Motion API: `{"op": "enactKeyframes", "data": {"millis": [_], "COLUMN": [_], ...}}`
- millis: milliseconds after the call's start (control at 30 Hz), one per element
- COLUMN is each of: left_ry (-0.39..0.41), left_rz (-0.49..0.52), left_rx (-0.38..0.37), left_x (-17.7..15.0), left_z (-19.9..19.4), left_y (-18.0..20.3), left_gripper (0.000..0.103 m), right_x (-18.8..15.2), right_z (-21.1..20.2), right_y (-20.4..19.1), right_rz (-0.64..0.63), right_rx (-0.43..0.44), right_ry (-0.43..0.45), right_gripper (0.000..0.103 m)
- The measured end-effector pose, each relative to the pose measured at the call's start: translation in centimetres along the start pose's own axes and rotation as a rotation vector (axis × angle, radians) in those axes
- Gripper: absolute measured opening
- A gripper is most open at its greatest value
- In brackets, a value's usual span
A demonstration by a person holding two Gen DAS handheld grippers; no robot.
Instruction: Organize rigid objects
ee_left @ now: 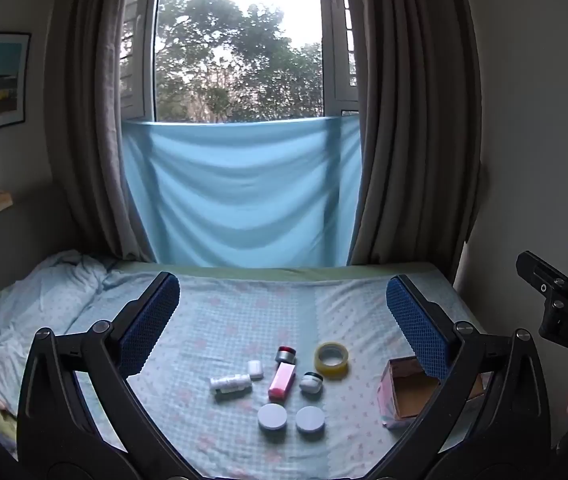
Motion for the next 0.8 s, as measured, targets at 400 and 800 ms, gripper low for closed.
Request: {"op": "enactKeyframes", "data": {"millis": [400,800], "left_ry": [-0.002,0.008], "left_rz": [0.011,0.011], "left_rx": [0.004,0.013], "left_x": [-0.41,-0.25], "left_z": [0.39,-0.13], "left_y": [0.79,0.51], "left_gripper": [0.103,0.103], "right_x": [0.13,0.06], "right_z": [-0.09,0.0], "right_y": [0.23,0.02], "right_rz": [0.015,0.015], "right_rx": [0.0,0.003], "right_ry": [0.002,-0.002], "right_gripper": [0.103,0.103]}}
Point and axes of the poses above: each gripper's, at about its wrist camera, not at the fingertips, and z roughly the way its jaws point, y to its right, x to its top, the point moved 1 cm from there along z, roughly the way its jaws point, and after that the axes turned 9 degrees about y, right-handed, at the moved point
